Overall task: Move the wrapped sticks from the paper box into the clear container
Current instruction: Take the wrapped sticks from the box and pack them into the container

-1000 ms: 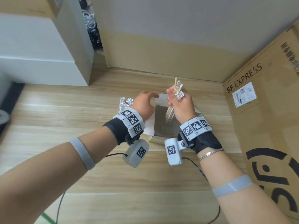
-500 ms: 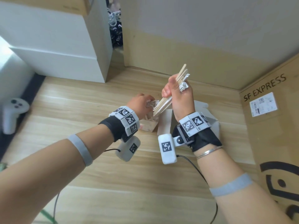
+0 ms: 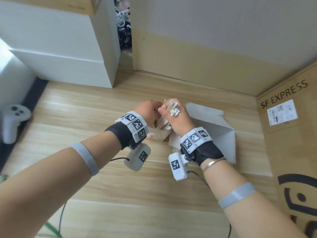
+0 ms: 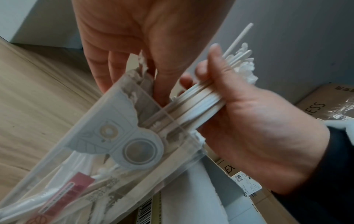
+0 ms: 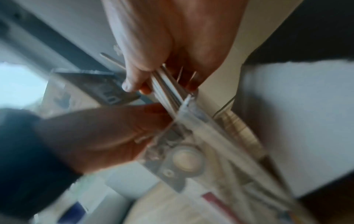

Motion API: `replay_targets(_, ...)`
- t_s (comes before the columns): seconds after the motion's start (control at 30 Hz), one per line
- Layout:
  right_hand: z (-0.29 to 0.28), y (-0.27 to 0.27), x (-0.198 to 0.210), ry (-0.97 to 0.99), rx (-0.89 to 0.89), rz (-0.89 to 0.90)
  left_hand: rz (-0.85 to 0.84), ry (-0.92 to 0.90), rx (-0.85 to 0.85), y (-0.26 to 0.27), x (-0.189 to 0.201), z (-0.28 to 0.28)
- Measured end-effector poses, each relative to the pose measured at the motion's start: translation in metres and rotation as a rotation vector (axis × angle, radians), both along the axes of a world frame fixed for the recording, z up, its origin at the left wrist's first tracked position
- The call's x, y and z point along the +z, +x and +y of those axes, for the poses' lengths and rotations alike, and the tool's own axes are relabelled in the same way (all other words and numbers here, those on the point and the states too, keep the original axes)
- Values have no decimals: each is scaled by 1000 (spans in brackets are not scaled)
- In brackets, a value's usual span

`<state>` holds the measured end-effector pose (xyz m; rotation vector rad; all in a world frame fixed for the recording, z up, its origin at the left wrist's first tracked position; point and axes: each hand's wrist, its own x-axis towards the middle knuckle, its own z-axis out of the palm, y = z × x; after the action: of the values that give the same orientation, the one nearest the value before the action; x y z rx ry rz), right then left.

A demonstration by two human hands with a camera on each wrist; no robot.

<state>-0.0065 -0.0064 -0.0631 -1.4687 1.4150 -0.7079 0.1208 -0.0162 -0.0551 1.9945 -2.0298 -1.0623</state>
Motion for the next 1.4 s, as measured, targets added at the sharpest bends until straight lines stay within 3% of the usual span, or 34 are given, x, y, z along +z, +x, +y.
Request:
replay_targets(0.1, -1, -3, -1, 28, 21, 273, 0, 29, 9, 0, -1, -2)
replay_targets(0.2, -2, -7, 1, 56, 106, 269, 15, 31, 15, 0, 0, -2)
replay_targets(0.3, 0, -11, 13, -51, 227, 308, 41, 36, 24, -1, 2, -2)
replay_targets(0.53, 1, -8, 25, -243, 261, 329, 45, 70, 31, -1, 3, -2)
replay_targets(0.7, -1, 1, 22, -181, 331, 493, 73, 98, 54, 4, -3, 1)
replay_targets(0.83, -1, 3, 19, -110, 387, 719, 233, 184, 190, 7, 0, 2)
replay_targets(1.03, -5, 3, 32, 28, 370, 583, 300, 180, 213, 0, 5, 5)
replay_targets(1.2, -7, -14, 46, -23, 297, 405, 390, 134, 251, -5, 14, 8)
replay_targets(1.3, -10, -17, 44, -51, 218, 319, 334, 101, 235, -9, 16, 6)
replay_targets(1.4, -10, -16, 35, -49, 230, 397, 233, 101, 199, -15, 11, 6)
